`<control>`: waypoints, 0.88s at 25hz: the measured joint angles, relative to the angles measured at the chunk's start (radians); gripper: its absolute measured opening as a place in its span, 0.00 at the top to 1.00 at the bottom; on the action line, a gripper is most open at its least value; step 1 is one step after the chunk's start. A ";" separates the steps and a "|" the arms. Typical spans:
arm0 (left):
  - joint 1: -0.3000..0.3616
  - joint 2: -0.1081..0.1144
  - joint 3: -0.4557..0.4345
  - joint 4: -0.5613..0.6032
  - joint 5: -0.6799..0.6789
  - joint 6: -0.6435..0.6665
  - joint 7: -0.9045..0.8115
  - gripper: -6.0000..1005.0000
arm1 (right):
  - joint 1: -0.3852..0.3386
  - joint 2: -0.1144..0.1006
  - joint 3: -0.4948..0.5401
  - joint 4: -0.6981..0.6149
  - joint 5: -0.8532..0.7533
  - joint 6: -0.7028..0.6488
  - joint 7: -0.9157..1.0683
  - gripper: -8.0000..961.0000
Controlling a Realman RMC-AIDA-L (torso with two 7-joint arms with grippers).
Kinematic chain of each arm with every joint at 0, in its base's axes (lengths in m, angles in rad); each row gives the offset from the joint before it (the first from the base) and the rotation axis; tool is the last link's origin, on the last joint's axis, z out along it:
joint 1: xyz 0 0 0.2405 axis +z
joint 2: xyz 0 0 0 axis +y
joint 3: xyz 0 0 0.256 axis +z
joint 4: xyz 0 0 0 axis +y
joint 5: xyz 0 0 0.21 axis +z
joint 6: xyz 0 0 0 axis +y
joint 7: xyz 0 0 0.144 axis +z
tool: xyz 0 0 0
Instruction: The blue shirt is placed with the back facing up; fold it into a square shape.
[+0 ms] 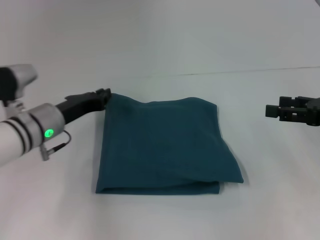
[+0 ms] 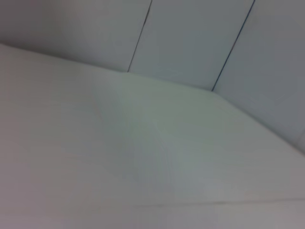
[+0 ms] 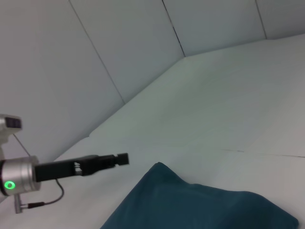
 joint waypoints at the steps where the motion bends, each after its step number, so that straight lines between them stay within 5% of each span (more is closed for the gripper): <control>1: 0.024 0.000 0.000 0.027 -0.010 0.026 -0.006 0.91 | -0.002 0.000 0.000 0.000 0.000 0.001 -0.001 0.06; 6: 0.136 0.001 -0.016 0.115 -0.102 0.174 -0.021 0.88 | -0.007 0.000 0.011 0.001 0.003 -0.005 -0.028 0.06; 17: 0.287 0.002 -0.083 0.155 -0.114 0.650 0.042 0.49 | -0.047 0.011 0.006 0.091 0.062 -0.156 -0.233 0.06; 22: 0.323 0.005 -0.098 0.161 -0.059 0.789 0.114 0.23 | -0.055 0.028 -0.013 0.125 0.043 -0.190 -0.306 0.06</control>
